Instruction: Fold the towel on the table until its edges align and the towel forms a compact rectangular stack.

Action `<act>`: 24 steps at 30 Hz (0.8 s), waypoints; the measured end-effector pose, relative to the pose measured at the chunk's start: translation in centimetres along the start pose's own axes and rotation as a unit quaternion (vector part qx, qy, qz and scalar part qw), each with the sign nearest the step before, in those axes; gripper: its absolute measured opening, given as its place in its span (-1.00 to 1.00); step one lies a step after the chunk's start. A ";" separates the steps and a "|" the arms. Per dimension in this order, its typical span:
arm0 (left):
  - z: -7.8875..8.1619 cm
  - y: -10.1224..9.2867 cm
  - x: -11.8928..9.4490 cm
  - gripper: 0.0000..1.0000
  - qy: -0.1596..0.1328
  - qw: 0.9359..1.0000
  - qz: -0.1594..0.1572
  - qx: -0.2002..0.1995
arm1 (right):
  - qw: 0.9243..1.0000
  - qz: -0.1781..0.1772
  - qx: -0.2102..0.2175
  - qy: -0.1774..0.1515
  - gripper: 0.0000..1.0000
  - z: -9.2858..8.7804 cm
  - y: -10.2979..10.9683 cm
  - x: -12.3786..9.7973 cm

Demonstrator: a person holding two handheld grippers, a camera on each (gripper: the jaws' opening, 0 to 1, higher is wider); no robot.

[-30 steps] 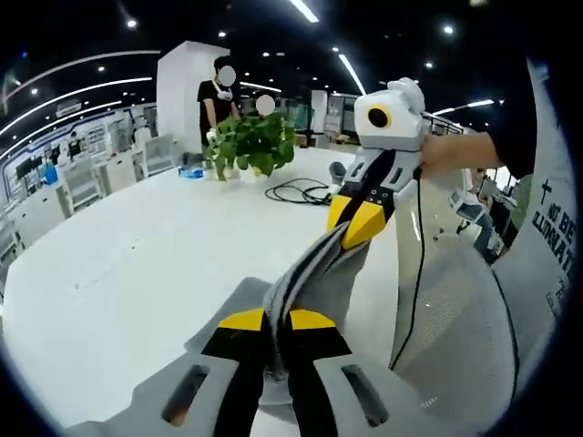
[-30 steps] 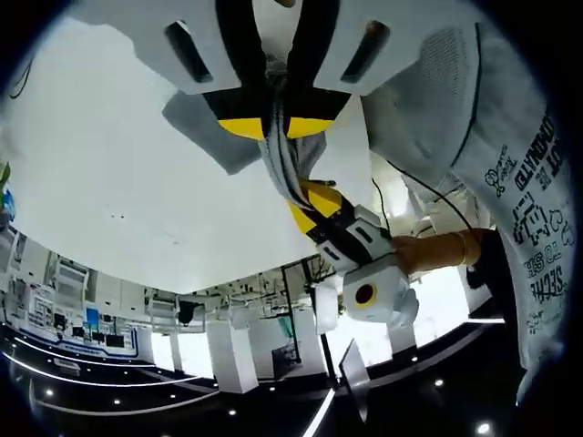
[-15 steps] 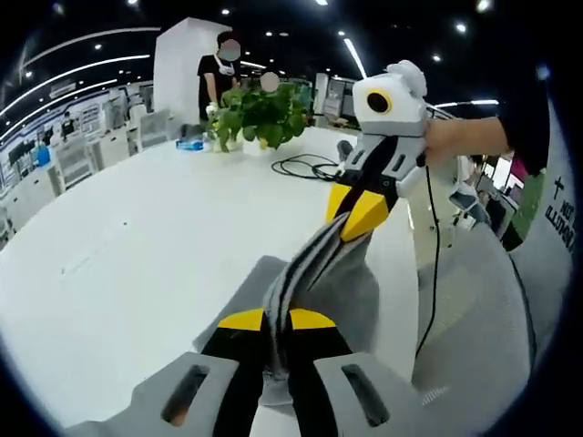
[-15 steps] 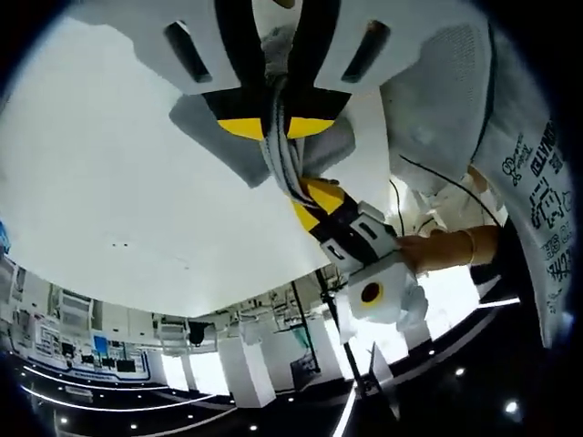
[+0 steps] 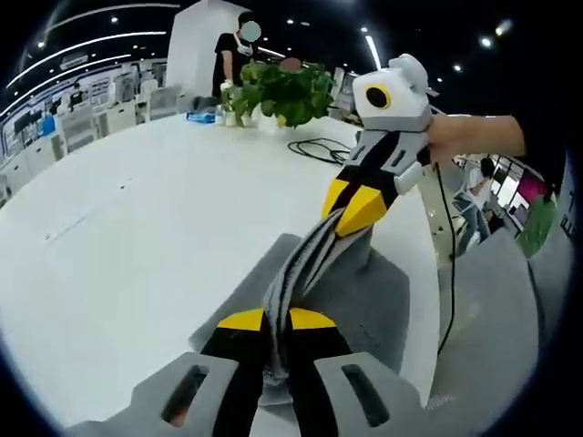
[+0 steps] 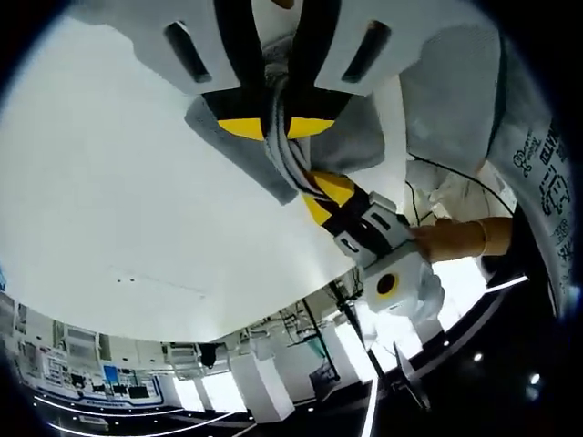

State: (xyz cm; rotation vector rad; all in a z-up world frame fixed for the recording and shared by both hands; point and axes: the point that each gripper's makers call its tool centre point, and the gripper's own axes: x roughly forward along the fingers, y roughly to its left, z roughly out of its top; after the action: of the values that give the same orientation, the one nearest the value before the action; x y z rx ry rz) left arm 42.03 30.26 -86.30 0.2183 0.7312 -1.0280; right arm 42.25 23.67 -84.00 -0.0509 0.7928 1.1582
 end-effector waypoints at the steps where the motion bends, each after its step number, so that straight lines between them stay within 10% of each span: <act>1: -0.1 0.1 0.1 -0.84 0.001 1.000 0.000 -0.005 | 1.000 -0.001 -0.001 0.000 -0.89 0.0 -0.1 0.1; 24: 0.3 3.3 -1.5 -0.57 -0.024 0.996 0.064 -0.065 | 0.998 -0.020 0.021 -0.056 -0.65 1.3 -1.0 -0.8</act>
State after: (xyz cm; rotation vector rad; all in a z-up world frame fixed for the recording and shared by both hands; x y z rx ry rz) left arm 44.48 32.87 -85.71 0.1259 0.7291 -0.8586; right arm 43.59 23.11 -82.93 0.0327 0.7135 1.0970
